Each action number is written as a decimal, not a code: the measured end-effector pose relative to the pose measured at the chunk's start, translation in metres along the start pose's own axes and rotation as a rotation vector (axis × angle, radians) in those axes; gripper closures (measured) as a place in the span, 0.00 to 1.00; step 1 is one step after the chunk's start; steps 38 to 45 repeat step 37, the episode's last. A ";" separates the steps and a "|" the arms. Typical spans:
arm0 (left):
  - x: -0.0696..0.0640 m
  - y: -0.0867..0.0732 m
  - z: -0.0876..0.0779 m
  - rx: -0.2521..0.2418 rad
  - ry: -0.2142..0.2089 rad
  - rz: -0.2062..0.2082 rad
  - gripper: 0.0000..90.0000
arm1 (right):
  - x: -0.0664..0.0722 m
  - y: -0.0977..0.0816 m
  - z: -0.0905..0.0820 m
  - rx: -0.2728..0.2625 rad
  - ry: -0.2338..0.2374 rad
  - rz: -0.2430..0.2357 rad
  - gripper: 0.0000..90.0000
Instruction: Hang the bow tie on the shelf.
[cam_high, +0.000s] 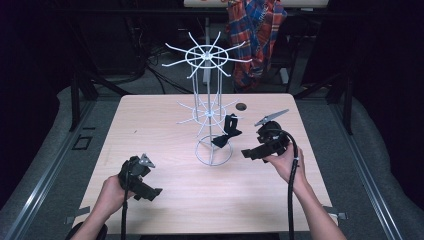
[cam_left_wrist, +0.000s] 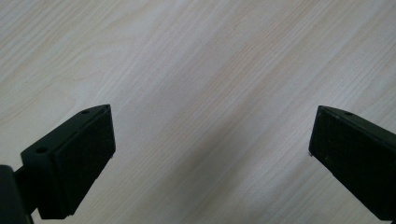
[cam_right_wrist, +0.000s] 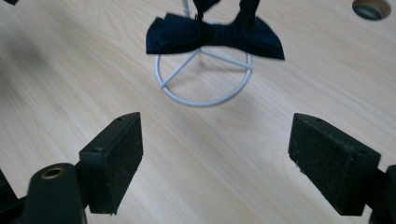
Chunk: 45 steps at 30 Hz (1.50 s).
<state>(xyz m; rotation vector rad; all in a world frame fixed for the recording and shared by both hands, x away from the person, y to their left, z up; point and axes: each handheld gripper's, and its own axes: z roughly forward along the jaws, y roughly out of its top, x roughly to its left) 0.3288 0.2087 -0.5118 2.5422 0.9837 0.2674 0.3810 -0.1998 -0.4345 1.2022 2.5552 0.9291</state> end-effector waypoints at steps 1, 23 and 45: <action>0.000 0.000 0.000 0.000 0.000 0.001 0.00 | -0.001 -0.003 -0.001 0.010 -0.006 0.000 0.18; -0.001 0.001 -0.001 -0.007 -0.011 0.005 0.00 | -0.006 -0.088 -0.001 0.202 -0.034 0.082 0.16; 0.001 0.001 0.000 -0.033 -0.059 0.006 0.00 | -0.004 -0.107 0.017 0.312 -0.074 0.038 0.15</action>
